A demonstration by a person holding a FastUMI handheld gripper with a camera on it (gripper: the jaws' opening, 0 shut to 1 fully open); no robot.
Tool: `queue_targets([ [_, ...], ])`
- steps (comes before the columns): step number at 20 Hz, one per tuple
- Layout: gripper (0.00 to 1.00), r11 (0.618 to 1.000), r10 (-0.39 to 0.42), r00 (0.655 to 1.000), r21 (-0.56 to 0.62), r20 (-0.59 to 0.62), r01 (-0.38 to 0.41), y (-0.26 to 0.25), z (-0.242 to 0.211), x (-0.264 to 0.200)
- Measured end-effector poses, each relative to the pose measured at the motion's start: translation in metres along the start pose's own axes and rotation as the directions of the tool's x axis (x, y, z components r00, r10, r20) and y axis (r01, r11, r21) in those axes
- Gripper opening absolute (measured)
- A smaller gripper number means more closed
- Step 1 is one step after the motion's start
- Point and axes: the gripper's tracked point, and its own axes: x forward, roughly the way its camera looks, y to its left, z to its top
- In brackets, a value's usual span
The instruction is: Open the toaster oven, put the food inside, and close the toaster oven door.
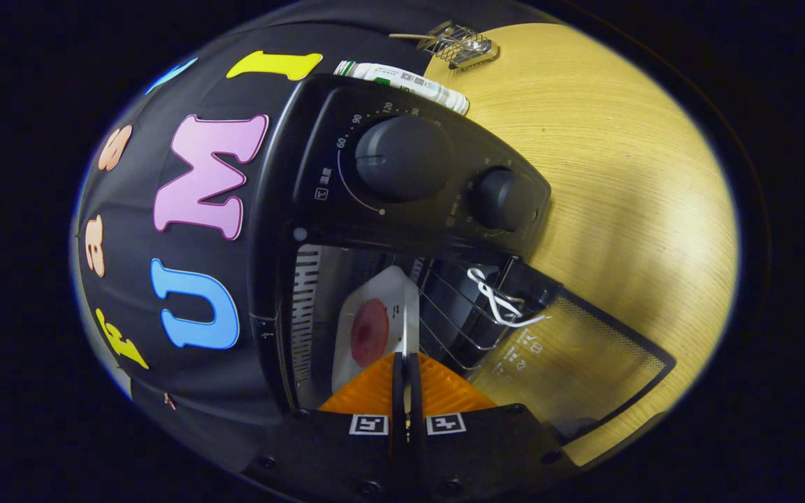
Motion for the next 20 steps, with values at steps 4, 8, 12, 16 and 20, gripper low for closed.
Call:
queue_targets([
  [4,0.06,1.0,-0.012,0.998,-0.019,0.059,0.013,0.002,0.015,0.006],
  [8,0.15,0.997,0.012,1.0,-0.076,0.026,-0.01,0.007,0.006,-0.012],
  [12,0.65,0.987,0.029,0.996,-0.154,-0.085,-0.042,0.006,-0.019,-0.045],
  [16,0.96,0.949,0.019,0.991,-0.31,-0.13,-0.059,-0.006,-0.034,-0.083],
  [20,0.98,0.823,-0.013,0.994,-0.566,-0.109,-0.052,-0.018,-0.042,-0.116],
])
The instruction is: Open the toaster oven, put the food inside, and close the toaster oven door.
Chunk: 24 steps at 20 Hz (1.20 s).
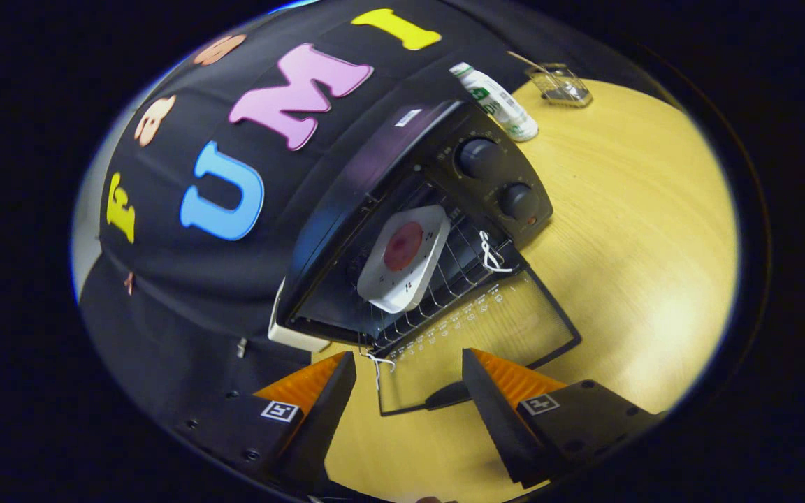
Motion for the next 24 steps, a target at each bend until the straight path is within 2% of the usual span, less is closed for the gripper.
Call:
queue_targets([
  [3,0.98,0.966,-0.057,0.998,-0.253,0.008,0.057,-0.004,-0.013,-0.019],
  [7,0.99,0.866,-0.132,0.991,-0.487,0.001,0.116,-0.011,-0.028,-0.022],
  [10,0.99,0.827,-0.185,0.983,-0.541,-0.01,0.15,-0.024,-0.045,-0.017],
  [14,0.99,0.792,-0.305,0.951,-0.569,-0.05,0.224,-0.058,-0.068,-0.006],
  [21,0.99,0.73,-0.378,0.923,-0.635,-0.069,0.252,-0.084,-0.086,0.014],
  [24,0.99,0.728,-0.395,0.915,-0.636,-0.082,0.257,-0.088,-0.092,0.025],
])
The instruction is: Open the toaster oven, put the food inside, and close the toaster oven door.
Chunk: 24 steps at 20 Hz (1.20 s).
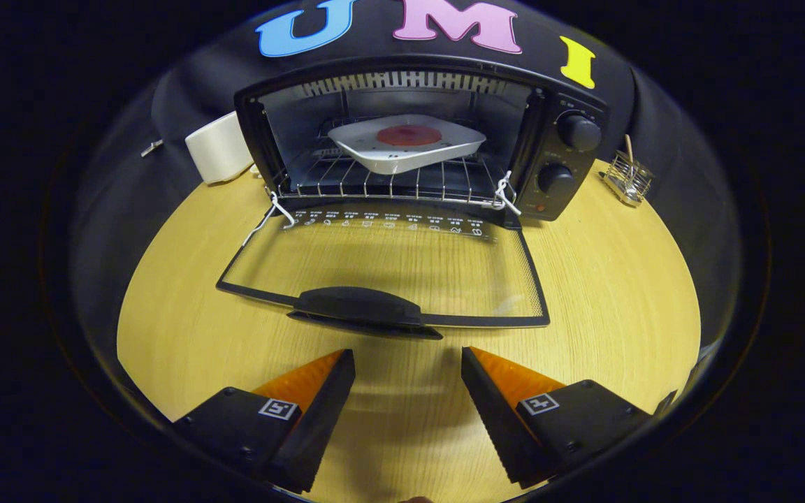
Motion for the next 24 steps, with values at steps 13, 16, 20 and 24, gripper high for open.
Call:
queue_targets([
  [13,0.99,0.998,0.026,0.997,-0.05,0.067,-0.023,0.009,0.021,0.004],
  [16,0.99,0.998,0.044,0.995,-0.043,0.092,-0.04,0.01,0.027,-0.01],
  [20,0.99,0.998,0.065,0.985,-0.009,0.157,-0.064,0.009,0.05,-0.044],
  [24,0.99,0.996,0.079,0.966,0.023,0.244,-0.087,0.011,0.086,-0.064],
])
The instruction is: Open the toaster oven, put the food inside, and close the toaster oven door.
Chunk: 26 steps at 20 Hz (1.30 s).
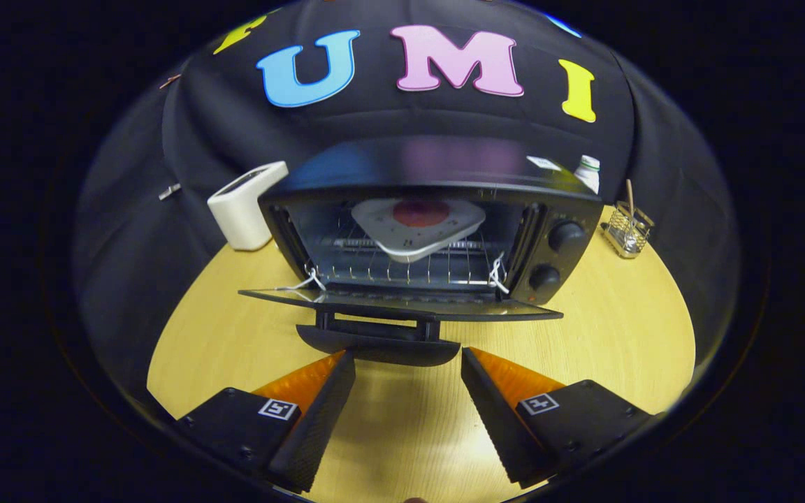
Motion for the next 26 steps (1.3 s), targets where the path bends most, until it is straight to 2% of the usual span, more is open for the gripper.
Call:
queue_targets([
  [4,0.99,1.0,0.002,0.998,0.013,0.063,-0.003,0.008,0.038,-0.008],
  [9,0.99,1.0,0.005,0.974,0.027,0.226,-0.012,0.003,0.094,-0.042],
  [12,0.99,1.0,-0.023,0.928,0.007,0.372,0.022,-0.026,0.132,-0.078],
  [15,0.99,0.994,-0.086,0.87,-0.016,0.486,0.107,-0.067,0.156,-0.119],
  [20,0.99,0.977,-0.181,0.793,0.012,0.582,0.214,-0.131,0.163,-0.179],
  [24,0.98,0.966,-0.256,0.783,0.113,0.568,0.233,-0.177,0.146,-0.207],
  [26,0.97,0.956,-0.289,0.768,0.122,0.571,0.268,-0.198,0.137,-0.222],
])
